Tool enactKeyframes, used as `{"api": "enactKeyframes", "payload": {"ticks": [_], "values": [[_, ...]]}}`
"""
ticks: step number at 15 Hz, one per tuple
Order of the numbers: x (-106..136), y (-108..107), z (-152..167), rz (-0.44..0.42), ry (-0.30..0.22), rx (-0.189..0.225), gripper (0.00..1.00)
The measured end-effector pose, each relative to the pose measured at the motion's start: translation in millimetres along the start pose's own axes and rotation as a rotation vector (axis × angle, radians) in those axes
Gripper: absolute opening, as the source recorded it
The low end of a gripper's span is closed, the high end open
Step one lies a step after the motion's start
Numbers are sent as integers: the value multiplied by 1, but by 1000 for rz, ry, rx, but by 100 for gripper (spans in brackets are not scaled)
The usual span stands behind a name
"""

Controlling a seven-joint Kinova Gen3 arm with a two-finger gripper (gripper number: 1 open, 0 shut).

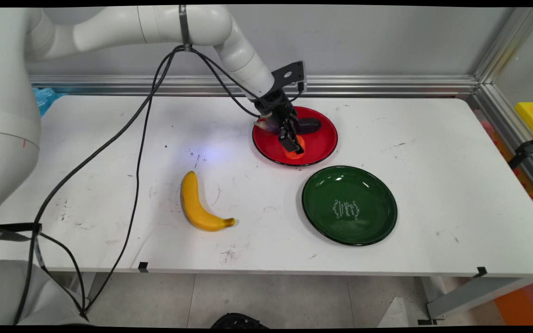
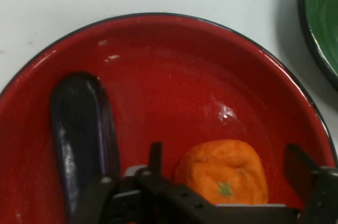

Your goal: Place the picked object on the red plate

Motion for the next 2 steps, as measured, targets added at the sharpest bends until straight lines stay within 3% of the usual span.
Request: {"api": "enactKeyframes", "payload": {"ticks": [2], "values": [[0, 0, 2, -4, 7, -6, 100]]}}
